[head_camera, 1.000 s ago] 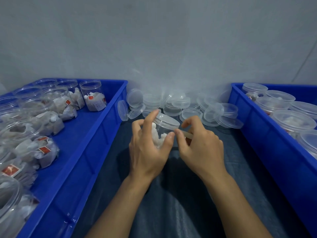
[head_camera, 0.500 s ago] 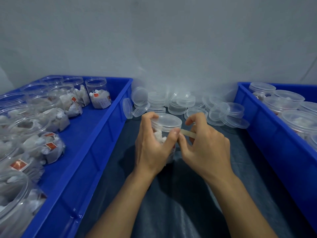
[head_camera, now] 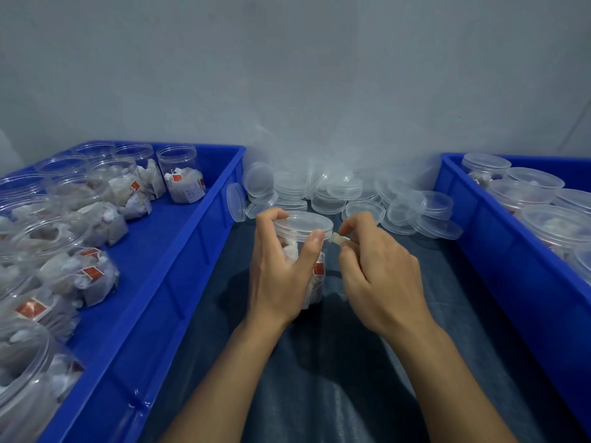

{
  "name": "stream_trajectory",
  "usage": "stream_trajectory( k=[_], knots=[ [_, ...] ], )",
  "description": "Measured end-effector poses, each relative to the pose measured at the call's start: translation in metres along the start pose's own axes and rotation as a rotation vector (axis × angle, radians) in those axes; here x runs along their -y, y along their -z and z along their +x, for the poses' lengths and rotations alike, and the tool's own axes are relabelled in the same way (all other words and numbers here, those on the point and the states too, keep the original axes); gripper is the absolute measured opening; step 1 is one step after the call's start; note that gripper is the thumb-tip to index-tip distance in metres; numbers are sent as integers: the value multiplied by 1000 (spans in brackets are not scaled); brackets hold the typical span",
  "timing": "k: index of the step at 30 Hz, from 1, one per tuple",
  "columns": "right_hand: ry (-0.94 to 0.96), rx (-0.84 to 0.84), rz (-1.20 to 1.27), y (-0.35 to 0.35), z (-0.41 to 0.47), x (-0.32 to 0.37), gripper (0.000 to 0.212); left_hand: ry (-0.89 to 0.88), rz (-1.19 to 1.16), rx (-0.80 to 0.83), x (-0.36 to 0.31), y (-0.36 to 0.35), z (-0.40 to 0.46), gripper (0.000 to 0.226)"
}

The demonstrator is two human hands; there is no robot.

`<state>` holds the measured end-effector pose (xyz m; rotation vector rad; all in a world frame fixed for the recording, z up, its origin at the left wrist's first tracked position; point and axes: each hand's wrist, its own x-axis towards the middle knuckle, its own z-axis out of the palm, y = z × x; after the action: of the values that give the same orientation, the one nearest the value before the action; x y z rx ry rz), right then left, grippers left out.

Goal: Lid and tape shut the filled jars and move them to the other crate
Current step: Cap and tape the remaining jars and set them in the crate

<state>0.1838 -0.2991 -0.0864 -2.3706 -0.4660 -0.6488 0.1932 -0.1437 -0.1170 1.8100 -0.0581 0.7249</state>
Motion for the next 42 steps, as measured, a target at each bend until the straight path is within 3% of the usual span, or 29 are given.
stream_trajectory(
  k=[9,13,24,42],
  knots=[
    [19,-23,-77,-2,1,-5,14,-49,41,68,1,2,-1,71],
    [18,-53,-91,-3,2,-6,8,-91,46,75,5,2,-1,70],
    [-23,-20,-36,2,3,-6,18,-99,104,1,9,-3,0,87],
    [-39,4,30,1,2,-5,15,-111,130,6,5,-2,-1,70]
  ],
)
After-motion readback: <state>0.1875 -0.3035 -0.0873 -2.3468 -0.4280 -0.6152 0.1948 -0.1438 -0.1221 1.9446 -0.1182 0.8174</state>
